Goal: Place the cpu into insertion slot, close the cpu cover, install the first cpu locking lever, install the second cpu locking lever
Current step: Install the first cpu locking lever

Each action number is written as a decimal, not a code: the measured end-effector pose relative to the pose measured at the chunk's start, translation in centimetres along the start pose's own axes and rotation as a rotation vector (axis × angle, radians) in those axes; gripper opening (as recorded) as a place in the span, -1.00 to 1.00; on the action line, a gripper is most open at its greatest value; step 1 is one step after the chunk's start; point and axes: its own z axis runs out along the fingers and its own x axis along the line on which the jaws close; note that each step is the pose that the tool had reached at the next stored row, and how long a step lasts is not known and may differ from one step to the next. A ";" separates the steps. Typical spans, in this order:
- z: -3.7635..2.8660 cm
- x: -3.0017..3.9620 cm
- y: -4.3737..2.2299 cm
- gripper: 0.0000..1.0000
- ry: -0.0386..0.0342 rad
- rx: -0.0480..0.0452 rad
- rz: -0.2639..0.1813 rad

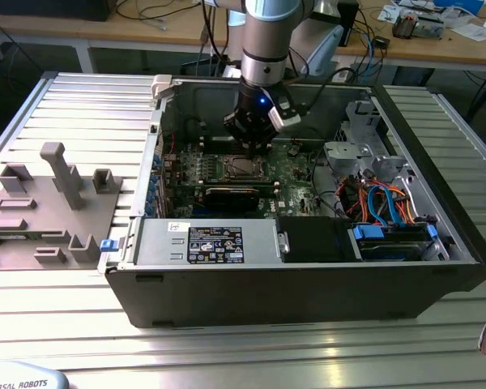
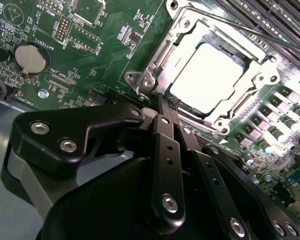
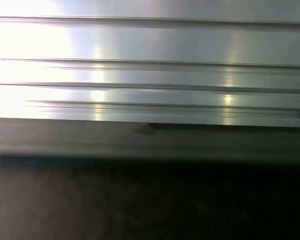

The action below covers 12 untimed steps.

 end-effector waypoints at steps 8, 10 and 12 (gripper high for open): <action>0.06 -0.08 0.11 -0.79 -0.0003 -0.0101 0.000; 0.06 -0.11 0.11 -0.79 -0.0005 -0.0116 0.000; -0.02 -0.11 0.12 -0.79 -0.0008 -0.0122 0.000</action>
